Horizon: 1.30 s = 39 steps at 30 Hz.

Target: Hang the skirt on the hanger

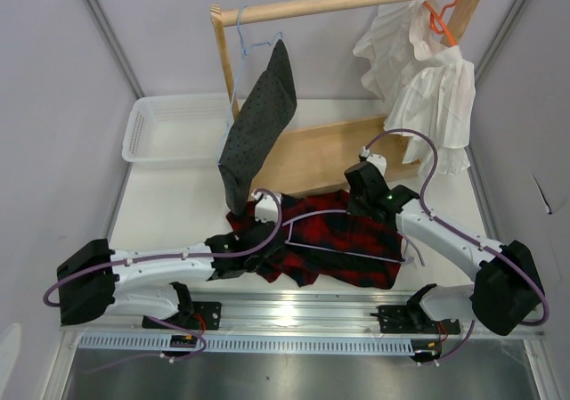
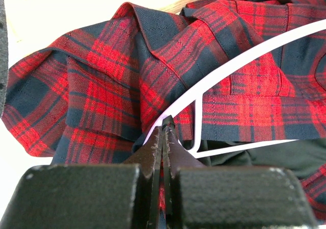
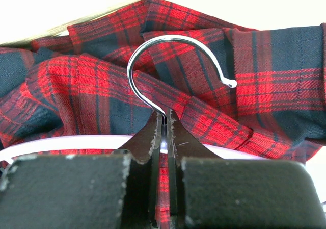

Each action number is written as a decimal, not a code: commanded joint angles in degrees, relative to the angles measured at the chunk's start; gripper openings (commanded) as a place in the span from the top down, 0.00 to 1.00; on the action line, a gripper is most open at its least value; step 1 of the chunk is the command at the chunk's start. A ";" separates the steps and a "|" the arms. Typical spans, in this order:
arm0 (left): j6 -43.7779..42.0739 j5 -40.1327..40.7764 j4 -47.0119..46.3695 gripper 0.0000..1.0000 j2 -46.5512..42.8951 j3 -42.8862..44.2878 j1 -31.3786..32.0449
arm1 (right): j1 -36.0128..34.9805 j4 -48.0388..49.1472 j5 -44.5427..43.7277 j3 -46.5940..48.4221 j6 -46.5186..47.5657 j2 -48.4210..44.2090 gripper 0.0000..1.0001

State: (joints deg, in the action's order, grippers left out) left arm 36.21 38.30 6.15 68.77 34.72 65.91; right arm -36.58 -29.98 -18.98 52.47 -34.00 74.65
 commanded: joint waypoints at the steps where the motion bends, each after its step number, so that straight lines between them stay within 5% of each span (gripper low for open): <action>1: -0.07 -0.94 -3.59 1.00 -3.11 -1.41 0.36 | 0.63 -1.58 0.00 2.99 1.48 -1.70 1.00; 11: -4.92 -6.66 -5.80 1.00 -6.98 -3.08 0.80 | 0.81 -1.40 0.88 5.01 0.69 -1.88 1.00; 29: -0.18 2.30 9.04 1.00 -8.49 1.84 0.80 | 1.95 -2.63 0.62 6.33 1.83 -3.19 1.00; 39: 0.09 2.30 8.88 1.00 -8.48 2.11 0.80 | 2.30 -2.19 1.49 6.33 1.92 -3.46 1.00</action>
State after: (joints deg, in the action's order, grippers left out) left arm 36.01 38.41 15.00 60.27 34.41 66.63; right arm -34.65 -32.75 -17.50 56.93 -33.17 73.25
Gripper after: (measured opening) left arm 0.003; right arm 0.036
